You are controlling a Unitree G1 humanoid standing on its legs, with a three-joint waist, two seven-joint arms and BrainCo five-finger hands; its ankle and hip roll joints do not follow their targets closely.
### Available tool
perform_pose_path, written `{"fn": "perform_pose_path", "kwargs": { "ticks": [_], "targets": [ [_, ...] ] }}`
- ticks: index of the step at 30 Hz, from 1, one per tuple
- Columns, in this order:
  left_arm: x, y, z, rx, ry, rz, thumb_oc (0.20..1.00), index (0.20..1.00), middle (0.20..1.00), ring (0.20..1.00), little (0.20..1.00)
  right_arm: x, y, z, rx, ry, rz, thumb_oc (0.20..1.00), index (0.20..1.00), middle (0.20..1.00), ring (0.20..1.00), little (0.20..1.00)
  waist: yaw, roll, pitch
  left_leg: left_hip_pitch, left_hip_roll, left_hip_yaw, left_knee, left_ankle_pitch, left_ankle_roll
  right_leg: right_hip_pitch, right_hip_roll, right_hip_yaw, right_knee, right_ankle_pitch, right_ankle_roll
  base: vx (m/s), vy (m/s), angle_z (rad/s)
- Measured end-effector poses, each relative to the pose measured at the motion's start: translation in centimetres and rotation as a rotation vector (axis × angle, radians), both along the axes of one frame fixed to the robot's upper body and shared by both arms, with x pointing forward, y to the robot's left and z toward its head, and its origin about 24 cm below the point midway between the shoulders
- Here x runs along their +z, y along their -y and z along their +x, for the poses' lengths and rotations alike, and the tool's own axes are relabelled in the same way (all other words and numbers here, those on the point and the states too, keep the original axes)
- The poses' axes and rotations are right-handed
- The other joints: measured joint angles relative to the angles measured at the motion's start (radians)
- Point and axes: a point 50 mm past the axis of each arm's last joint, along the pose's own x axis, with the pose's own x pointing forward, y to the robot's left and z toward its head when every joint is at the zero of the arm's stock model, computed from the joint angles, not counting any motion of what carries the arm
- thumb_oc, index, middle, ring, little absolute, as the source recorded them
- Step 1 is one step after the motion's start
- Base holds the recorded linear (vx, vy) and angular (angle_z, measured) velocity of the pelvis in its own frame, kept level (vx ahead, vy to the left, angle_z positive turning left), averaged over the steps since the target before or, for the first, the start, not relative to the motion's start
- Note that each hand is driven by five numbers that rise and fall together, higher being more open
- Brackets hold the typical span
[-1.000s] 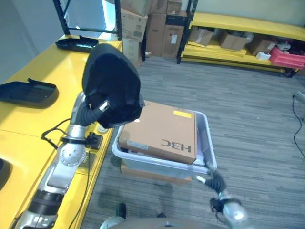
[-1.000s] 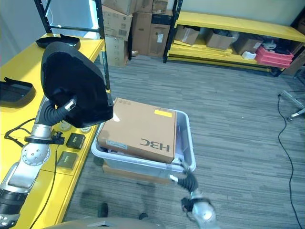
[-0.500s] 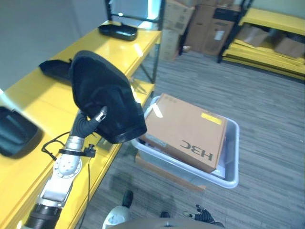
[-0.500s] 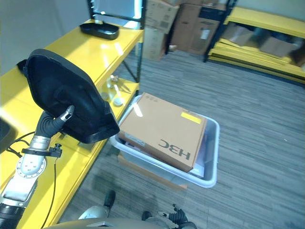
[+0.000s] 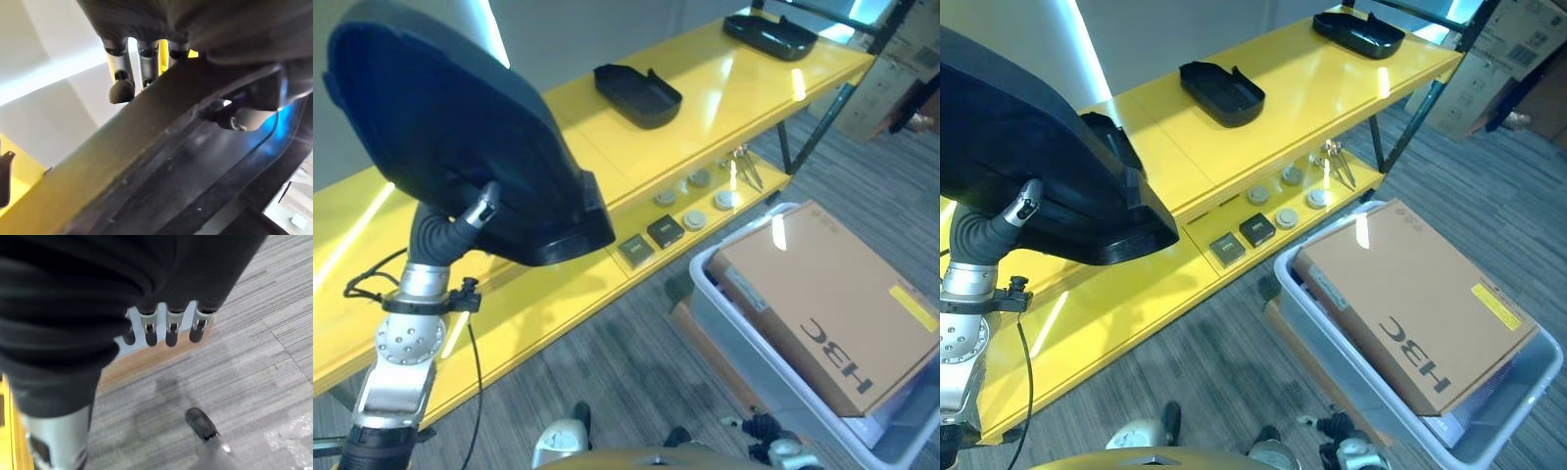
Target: Move parts from the plastic box to the shelf.
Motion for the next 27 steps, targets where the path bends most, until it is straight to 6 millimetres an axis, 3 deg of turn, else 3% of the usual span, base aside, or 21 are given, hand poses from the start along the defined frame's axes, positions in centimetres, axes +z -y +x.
{"fn": "perform_pose_path", "kwargs": {
  "ticks": [2,3,5,6,7,8,9,10,11,14,17,19,21,22,24,27],
  "targets": [
    [0.1,0.5,0.4,-0.023,-0.001,0.004,0.200,0.200,0.200,0.200,0.200,-0.2,-0.6,-0.2,0.017,-0.018,0.008,1.000,1.000,1.000,1.000,1.000,0.002,-0.012,-0.006,-0.012,-0.036,-0.003,0.003,0.000,0.019,-0.025,-0.036,0.013,0.044,0.002,0.014,-0.07,0.298,0.22],
    [0.3,0.7,0.7,-0.032,0.006,0.008,0.200,0.200,0.200,0.200,0.200,-0.1,-0.4,0.3,0.059,-0.019,-0.012,1.000,1.000,1.000,1.000,1.000,-0.019,-0.004,-0.001,-0.024,-0.068,-0.005,0.027,-0.003,0.058,-0.097,-0.118,0.024,0.225,-0.002,0.028,-0.05,0.214,0.24],
    [0.8,1.4,1.0,-0.073,0.020,0.025,0.200,0.200,0.200,0.200,0.200,0.2,-0.4,1.1,0.057,0.013,-0.011,1.000,1.000,1.000,1.000,1.000,-0.042,0.000,0.001,-0.010,-0.086,-0.037,0.029,0.001,0.068,-0.164,-0.171,0.102,0.395,-0.052,0.051,-0.06,0.072,0.43],
    [1.4,2.3,1.4,-0.120,0.040,0.032,0.200,0.200,0.200,0.200,0.200,0.3,-0.7,1.6,0.071,0.033,-0.005,1.000,1.000,1.000,1.000,1.000,-0.063,0.015,0.013,-0.026,-0.093,-0.081,0.040,-0.005,0.084,-0.207,-0.084,0.298,0.455,-0.131,0.051,-0.01,-0.011,0.91],
    [1.8,3.0,1.8,-0.153,0.052,0.037,0.200,0.200,0.200,0.200,0.200,0.2,-1.2,1.4,0.100,0.023,0.000,1.000,1.000,1.000,1.000,1.000,-0.092,0.013,0.010,-0.040,-0.082,-0.137,0.064,-0.002,0.081,-0.216,0.035,0.498,0.434,-0.165,0.062,0.01,-0.044,1.34],
    [2.3,3.6,2.1,-0.189,0.064,0.048,0.200,0.200,0.200,0.200,0.200,0.2,-1.7,1.9,0.114,0.034,0.011,1.000,1.000,1.000,1.000,1.000,-0.128,0.013,0.009,-0.048,-0.085,-0.182,0.045,0.017,0.067,-0.214,0.110,0.603,0.399,-0.180,0.062,-0.01,-0.086,1.47],
    [2.6,3.8,2.1,-0.210,0.074,0.068,0.200,0.200,0.200,0.200,0.200,0.2,-2.2,2.2,0.126,0.038,0.018,1.000,1.000,1.000,1.000,1.000,-0.143,0.002,0.010,-0.056,-0.104,-0.203,0.034,0.030,0.058,-0.222,0.148,0.675,0.371,-0.188,0.067,0.00,-0.086,1.09],
    [2.7,4.0,2.2,-0.228,0.074,0.069,0.200,0.200,0.200,0.200,0.200,0.2,-2.3,2.2,0.116,0.041,0.024,1.000,1.000,1.000,1.000,1.000,-0.131,-0.009,0.008,-0.059,-0.122,-0.241,0.022,0.041,0.054,-0.234,0.174,0.729,0.355,-0.198,0.031,0.00,-0.159,1.42],
    [2.5,4.6,2.1,-0.271,0.060,0.065,0.200,0.200,0.200,0.200,0.200,0.0,-2.2,1.6,0.100,0.030,0.028,1.000,1.000,1.000,1.000,1.000,-0.149,-0.020,0.001,-0.084,-0.143,-0.271,0.006,0.063,0.064,-0.232,0.197,0.764,0.257,-0.157,-0.033,0.00,-0.111,1.26],
    [1.2,4.3,1.4,-0.284,-0.001,0.016,0.200,0.200,0.200,0.200,0.200,0.0,-1.4,1.2,0.074,0.009,0.010,1.000,1.000,1.000,1.000,1.000,-0.100,0.015,-0.004,-0.107,-0.126,-0.278,-0.020,0.083,0.058,-0.239,0.188,0.709,0.202,-0.089,-0.040,-0.03,-0.169,0.54],
    [-0.2,3.9,1.1,-0.289,-0.069,-0.066,0.200,0.200,0.200,0.200,0.200,0.1,-1.5,1.5,0.127,0.009,0.000,1.000,1.000,1.000,1.000,1.000,-0.062,0.020,-0.006,-0.155,-0.104,-0.336,-0.013,0.085,0.026,-0.228,0.214,0.648,0.146,-0.047,-0.070,-0.06,-0.165,0.54],
    [-0.4,3.9,1.2,-0.289,-0.080,-0.078,0.200,0.200,0.200,0.200,0.200,0.1,-1.0,1.2,0.115,0.004,-0.009,1.000,1.000,1.000,1.000,1.000,-0.066,0.025,-0.002,-0.199,-0.098,-0.372,-0.004,0.058,0.004,-0.212,0.205,0.552,0.110,-0.027,-0.089,0.01,-0.056,1.28],
    [-0.3,3.8,1.3,-0.283,-0.080,-0.088,0.200,0.200,0.200,0.200,0.200,0.0,-0.5,0.7,0.107,-0.013,-0.019,1.000,1.000,1.000,1.000,1.000,-0.093,0.013,0.009,-0.203,-0.088,-0.343,0.029,0.017,0.010,-0.182,0.173,0.467,0.093,-0.025,-0.095,0.03,0.042,1.55],
    [-0.4,3.5,1.4,-0.274,-0.088,-0.089,0.200,0.200,0.200,0.200,0.200,0.2,0.5,0.3,0.062,-0.022,-0.038,1.000,1.000,1.000,1.000,1.000,-0.075,-0.010,0.024,-0.205,-0.063,-0.267,0.070,-0.013,0.006,-0.138,0.139,0.409,0.071,-0.031,-0.104,0.08,0.108,1.27],
    [-0.5,2.6,1.4,-0.238,-0.095,-0.075,0.200,0.200,0.200,0.200,0.200,0.5,1.9,0.2,-0.026,-0.017,-0.057,1.000,1.000,1.000,1.000,1.000,-0.059,-0.027,0.030,-0.199,-0.011,-0.275,0.091,-0.011,-0.014,-0.108,0.113,0.387,0.051,-0.030,-0.096,0.09,0.116,0.79],
    [-0.6,0.8,1.8,-0.153,-0.106,-0.077,0.200,0.200,0.200,0.200,0.200,1.0,3.2,0.4,-0.124,0.015,-0.063,1.000,1.000,1.000,1.000,1.000,-0.051,-0.026,0.028,-0.174,0.146,-0.302,0.094,-0.024,-0.082,-0.075,0.100,0.374,0.050,-0.038,-0.060,0.15,0.253,0.28]
  ]
}}
